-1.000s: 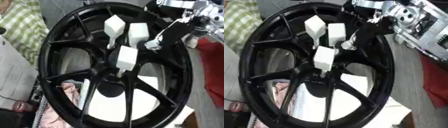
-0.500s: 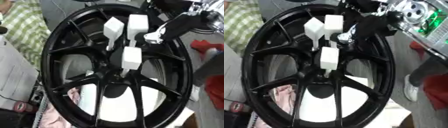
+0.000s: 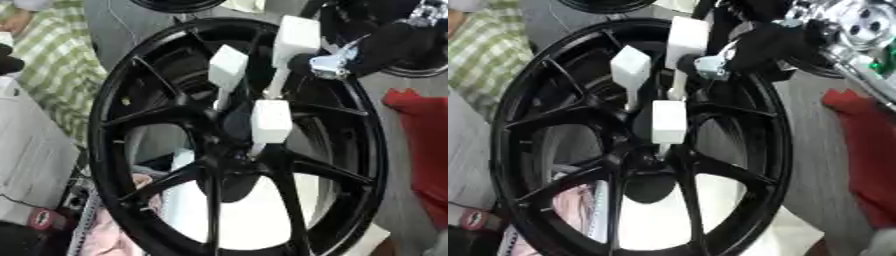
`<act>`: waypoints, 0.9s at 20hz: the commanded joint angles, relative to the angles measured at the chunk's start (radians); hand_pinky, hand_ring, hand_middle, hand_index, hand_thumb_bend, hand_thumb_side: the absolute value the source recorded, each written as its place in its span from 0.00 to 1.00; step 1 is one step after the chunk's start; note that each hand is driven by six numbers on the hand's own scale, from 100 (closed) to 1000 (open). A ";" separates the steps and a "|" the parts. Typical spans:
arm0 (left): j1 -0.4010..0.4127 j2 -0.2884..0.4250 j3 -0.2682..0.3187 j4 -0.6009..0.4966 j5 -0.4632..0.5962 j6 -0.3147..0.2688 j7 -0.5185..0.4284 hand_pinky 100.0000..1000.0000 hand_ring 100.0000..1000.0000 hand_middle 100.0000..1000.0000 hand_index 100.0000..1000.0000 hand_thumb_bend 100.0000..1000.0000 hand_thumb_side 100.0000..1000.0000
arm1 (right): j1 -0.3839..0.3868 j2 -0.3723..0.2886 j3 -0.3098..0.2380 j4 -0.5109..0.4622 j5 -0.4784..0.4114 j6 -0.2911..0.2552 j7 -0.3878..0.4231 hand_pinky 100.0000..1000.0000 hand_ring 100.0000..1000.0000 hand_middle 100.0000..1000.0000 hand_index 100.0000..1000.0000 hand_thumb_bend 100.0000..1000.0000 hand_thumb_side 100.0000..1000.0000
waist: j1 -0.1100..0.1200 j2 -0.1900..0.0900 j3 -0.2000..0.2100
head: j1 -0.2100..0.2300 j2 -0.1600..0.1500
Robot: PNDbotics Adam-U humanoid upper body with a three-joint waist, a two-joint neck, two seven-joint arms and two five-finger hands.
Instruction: Pull the pin out of the wheel hub.
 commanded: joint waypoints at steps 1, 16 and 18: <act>-0.006 0.018 0.010 -0.020 0.002 0.000 0.005 0.67 0.53 0.49 0.73 0.00 0.80 | 0.028 -0.057 -0.086 -0.011 -0.047 -0.019 -0.045 0.76 0.57 0.27 0.43 0.35 0.07 | 0.010 -0.030 -0.004 | 0.005 -0.017; 0.013 0.016 0.038 -0.020 -0.009 -0.010 0.037 0.67 0.52 0.49 0.73 0.00 0.80 | 0.270 -0.112 -0.421 0.286 -0.181 -0.216 -0.251 0.78 0.56 0.29 0.45 0.31 0.00 | 0.045 -0.012 -0.058 | 0.044 -0.002; 0.014 0.016 0.041 -0.020 -0.011 -0.011 0.040 0.67 0.52 0.49 0.73 0.00 0.80 | 0.317 -0.114 -0.469 0.334 -0.192 -0.229 -0.281 0.78 0.56 0.30 0.45 0.31 0.00 | 0.048 -0.009 -0.063 | 0.049 -0.003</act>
